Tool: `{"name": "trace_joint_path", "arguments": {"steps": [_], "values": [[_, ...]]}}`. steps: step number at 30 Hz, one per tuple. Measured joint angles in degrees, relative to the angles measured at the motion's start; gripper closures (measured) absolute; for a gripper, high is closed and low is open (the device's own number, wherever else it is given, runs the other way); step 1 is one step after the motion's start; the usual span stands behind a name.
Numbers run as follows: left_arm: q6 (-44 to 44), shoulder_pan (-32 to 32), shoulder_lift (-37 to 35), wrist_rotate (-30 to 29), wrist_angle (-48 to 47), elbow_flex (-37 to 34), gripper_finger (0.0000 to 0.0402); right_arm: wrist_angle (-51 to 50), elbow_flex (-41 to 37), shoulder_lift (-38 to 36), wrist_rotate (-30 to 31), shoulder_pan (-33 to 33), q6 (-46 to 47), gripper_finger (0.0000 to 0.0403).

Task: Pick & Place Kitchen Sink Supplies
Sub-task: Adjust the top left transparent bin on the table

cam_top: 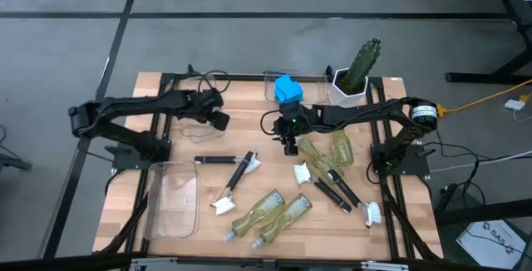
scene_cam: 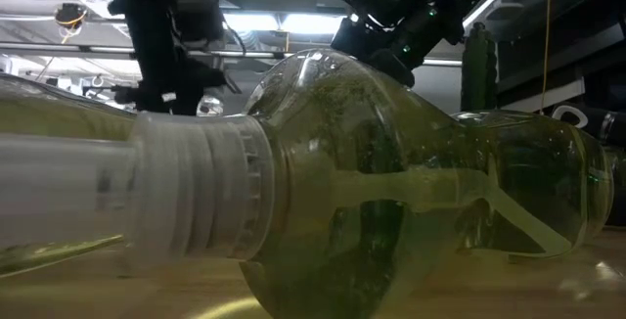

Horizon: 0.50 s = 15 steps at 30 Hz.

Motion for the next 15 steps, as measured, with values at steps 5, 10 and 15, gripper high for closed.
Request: {"name": "trace_joint_path", "arguments": {"steps": [5,10,15], "values": [[1.4,1.6,5.1,4.7,2.4,0.0,0.0221,0.0,0.0,0.0,0.0,0.0,-0.3,0.0247],[5.0,1.0,10.0,9.7,12.2,0.0,0.0222,0.0,0.0,0.0,0.0,0.0,-1.3,0.0247],[6.9,1.2,13.3,13.3,21.3,0.0,0.0222,0.0,0.0,0.0,0.0,0.0,-1.4,0.0247]]}}
